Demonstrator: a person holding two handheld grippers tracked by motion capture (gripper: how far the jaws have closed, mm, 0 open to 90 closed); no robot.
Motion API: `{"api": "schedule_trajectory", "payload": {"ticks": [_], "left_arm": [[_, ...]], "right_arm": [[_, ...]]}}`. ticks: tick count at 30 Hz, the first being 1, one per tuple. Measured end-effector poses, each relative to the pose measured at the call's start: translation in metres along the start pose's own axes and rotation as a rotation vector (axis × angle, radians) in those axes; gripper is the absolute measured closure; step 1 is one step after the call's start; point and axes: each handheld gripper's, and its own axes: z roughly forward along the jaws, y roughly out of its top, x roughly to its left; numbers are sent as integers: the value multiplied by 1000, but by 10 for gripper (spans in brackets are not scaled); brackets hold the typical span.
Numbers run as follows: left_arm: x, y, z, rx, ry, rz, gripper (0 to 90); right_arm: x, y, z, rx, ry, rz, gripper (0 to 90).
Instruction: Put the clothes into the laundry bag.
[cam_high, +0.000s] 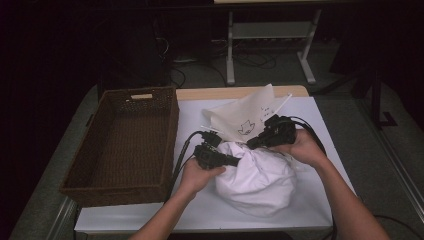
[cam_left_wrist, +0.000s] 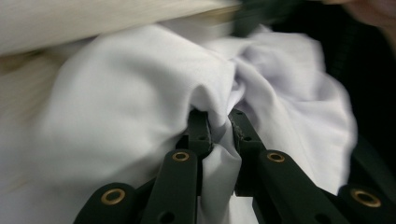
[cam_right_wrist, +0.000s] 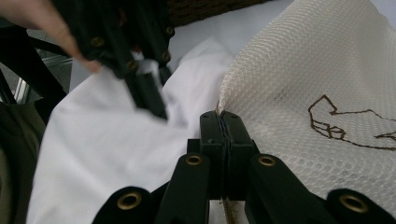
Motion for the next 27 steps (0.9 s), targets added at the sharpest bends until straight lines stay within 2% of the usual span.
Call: {"api": "schedule_trajectory", "payload": {"ticks": [2, 4, 6, 7, 8, 10, 12, 13, 17, 21, 23, 25, 27], "left_arm": [[-7, 5, 7, 15, 15, 38, 818], [-1, 9, 14, 13, 20, 16, 818], [12, 13, 23, -17, 65, -19, 820], [23, 15, 28, -46, 92, -72, 820], [31, 15, 32, -66, 99, -109, 819], [38, 14, 36, -82, 100, -144, 805], [36, 14, 34, -81, 112, -134, 774], [33, 14, 30, -70, 132, -120, 745], [27, 8, 10, -35, 156, -106, 513], [26, -4, -16, -20, 149, -115, 390], [26, -12, -25, 11, 114, -131, 355], [26, -20, -30, 15, 102, -134, 333], [26, -26, -27, 42, 52, -140, 312]], "right_arm": [[2, 2, 0, -2, 9, -2, 886], [6, 3, -2, -9, 19, -7, 887], [8, 3, -6, -33, 46, -11, 888], [10, 4, -8, -48, 58, -12, 888], [11, 4, -10, -60, 53, -15, 888], [8, 2, -13, -53, 28, -3, 887], [3, -3, -14, -50, 19, 20, 887], [2, -4, -13, -47, 17, 23, 886], [-1, -5, -11, -22, -2, 24, 886], [-3, -5, -7, -7, -9, 29, 886], [-3, -4, -7, -3, -13, 29, 885], [-4, -4, -7, -1, -15, 30, 885], [-4, -5, -8, 3, -19, 36, 885]]}}
